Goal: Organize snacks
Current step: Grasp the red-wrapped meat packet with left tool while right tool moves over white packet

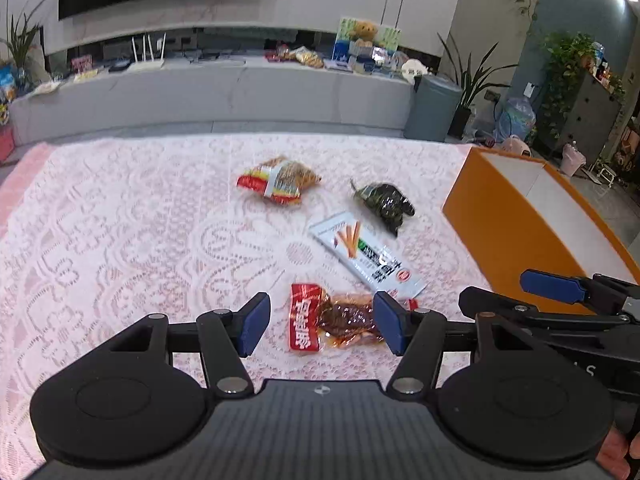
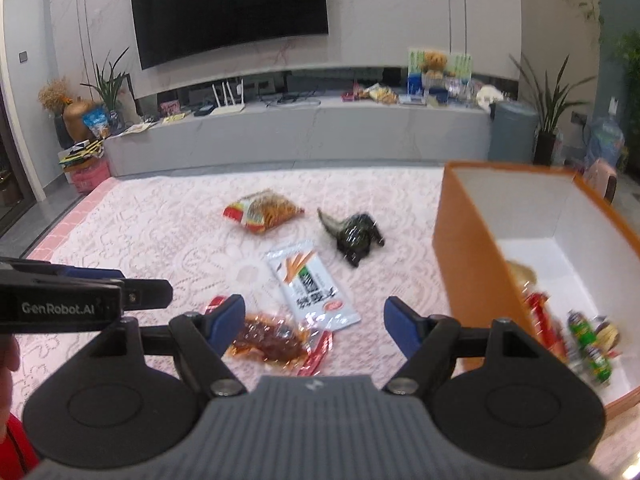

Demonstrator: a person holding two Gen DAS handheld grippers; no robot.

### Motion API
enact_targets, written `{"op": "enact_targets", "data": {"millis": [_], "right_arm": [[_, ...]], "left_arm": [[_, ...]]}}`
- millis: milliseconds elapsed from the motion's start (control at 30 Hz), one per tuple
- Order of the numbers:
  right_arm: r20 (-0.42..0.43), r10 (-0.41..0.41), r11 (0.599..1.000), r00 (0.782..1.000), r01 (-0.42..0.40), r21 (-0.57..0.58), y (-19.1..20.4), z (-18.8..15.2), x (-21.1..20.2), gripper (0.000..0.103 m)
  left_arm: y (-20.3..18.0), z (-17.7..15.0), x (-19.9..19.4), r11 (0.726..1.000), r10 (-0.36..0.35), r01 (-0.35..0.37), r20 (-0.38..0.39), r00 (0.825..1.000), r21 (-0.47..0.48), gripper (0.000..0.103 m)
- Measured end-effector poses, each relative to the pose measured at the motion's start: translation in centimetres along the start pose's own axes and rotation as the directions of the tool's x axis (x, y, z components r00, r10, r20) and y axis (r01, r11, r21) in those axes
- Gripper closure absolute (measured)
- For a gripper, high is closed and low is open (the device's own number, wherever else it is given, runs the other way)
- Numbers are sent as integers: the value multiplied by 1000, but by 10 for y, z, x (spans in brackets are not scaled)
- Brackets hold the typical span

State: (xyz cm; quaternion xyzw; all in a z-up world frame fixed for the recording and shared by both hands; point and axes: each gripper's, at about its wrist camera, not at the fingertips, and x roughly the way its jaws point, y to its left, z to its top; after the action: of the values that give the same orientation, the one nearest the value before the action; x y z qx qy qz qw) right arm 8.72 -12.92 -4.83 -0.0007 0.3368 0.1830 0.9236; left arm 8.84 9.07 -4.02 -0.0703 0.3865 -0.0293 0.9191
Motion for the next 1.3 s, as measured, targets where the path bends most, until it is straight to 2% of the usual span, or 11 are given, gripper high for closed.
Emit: {"op": "enact_targets", "data": {"millis": [133,233,367,467,767,1000,1033,1067,1100,1233,1300], "right_arm": [[-33,-16,1000,999,16,-7,1,-1,19,37],[-40,-10,1000,999,9,-17,0,5,31,38],[-56,-18,999,998,16,-45,-5,19,49,43],[-71,-19,999,997,16,-45,-7,23,61,50],[-168,20,1000,986,-23,-12,-8,9,93,54],[-234,8,1000,972,-9,-3,-9,5,111,54],[-246,8,1000,969,-9,-4,-9,3,113,54],[-256,5,1000,967,-7,-7,-8,1,114,56],[-264,-1,1000,965,-2,-13,-6,-1,115,57],[-269,-24,999,963,13,-41,-2,-4,116,61],[-268,-25,999,963,14,-42,-2,-4,116,61]], "left_arm": [[6,1,13,1000,-12,11,-25,1000,-27,34],[7,11,20,999,-4,3,-40,999,-32,34],[11,18,32,999,-33,31,-47,998,-41,34],[12,17,41,999,-51,50,-51,997,-9,34],[23,4,70,996,-85,80,-113,990,-46,34],[23,0,93,994,-101,93,-181,978,-55,34],[24,-2,95,993,-112,101,-189,976,-63,43],[24,-3,96,992,-118,105,-194,974,-73,57],[24,-4,97,992,-115,100,-197,974,-82,63],[24,-6,92,997,-62,53,-177,982,-54,98],[26,-7,88,997,-55,45,-168,984,-62,99]]}}
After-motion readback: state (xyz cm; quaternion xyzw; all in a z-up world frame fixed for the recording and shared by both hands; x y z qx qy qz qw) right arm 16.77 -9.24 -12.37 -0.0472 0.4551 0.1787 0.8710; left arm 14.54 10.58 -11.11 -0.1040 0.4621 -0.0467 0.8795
